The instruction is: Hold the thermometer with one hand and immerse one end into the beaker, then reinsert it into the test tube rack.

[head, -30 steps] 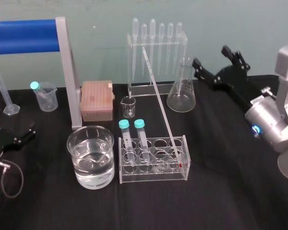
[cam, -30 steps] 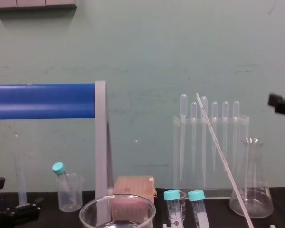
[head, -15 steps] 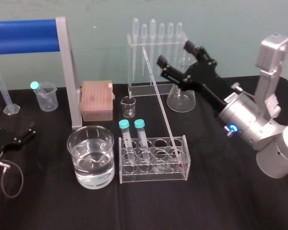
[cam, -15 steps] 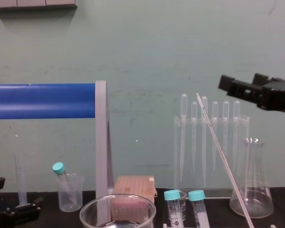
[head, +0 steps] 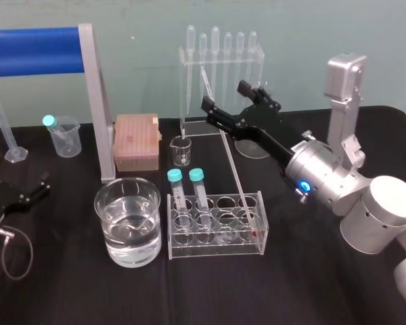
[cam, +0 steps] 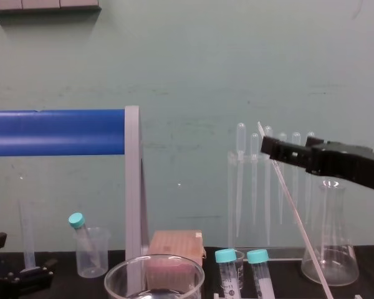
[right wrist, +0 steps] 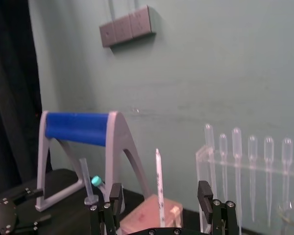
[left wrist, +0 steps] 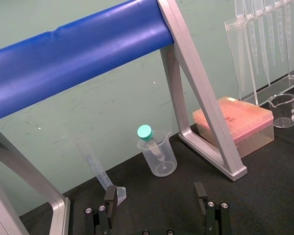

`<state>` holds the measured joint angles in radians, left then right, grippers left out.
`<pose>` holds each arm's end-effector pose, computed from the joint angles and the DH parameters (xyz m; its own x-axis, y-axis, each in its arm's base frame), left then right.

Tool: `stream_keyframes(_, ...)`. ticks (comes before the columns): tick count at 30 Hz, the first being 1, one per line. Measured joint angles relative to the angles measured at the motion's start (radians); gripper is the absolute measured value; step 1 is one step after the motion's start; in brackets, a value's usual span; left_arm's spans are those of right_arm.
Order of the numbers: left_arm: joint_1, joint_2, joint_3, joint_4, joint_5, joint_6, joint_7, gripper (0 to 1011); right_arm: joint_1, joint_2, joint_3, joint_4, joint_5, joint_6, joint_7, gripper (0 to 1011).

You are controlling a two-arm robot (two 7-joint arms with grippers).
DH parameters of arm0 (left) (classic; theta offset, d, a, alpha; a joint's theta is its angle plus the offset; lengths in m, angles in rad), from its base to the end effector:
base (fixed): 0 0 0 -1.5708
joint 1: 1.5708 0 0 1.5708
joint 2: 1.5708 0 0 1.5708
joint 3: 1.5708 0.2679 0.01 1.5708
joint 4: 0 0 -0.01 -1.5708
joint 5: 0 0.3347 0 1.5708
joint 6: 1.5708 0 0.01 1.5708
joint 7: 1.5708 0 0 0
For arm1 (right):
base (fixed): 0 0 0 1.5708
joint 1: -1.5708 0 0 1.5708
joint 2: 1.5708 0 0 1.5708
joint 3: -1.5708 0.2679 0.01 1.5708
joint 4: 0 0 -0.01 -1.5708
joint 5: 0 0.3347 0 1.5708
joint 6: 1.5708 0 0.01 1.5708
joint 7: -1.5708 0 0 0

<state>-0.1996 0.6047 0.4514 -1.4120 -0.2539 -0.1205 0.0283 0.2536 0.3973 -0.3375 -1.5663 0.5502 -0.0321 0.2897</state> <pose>0.3790 0.0633 -0.2894 0.2922 0.8803 0.3738 -0.9553 0.2873 0.0702 0.4000 0.0001 -0.2092 0.5704 -0.8198 -0.0508 0.8147 0.5568 0.1617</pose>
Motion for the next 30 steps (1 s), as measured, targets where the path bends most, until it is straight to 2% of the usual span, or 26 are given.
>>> stream_keyframes(6, 0.000, 0.000, 0.000, 0.000, 0.000, 0.000, 0.000, 1008, 0.014, -0.020, -0.002, 0.021, -0.010, 0.067, -0.009, 1003)
stream_keyframes(10, 0.000, 0.000, 0.000, 0.000, 0.000, 0.000, 0.000, 1008, 0.018, -0.026, -0.003, 0.031, -0.022, 0.087, -0.009, 1003)
stream_keyframes(30, 0.000, 0.000, 0.000, 0.000, 0.000, 0.000, 0.000, 1008, 0.045, -0.056, 0.003, 0.085, -0.064, 0.126, 0.020, 1003)
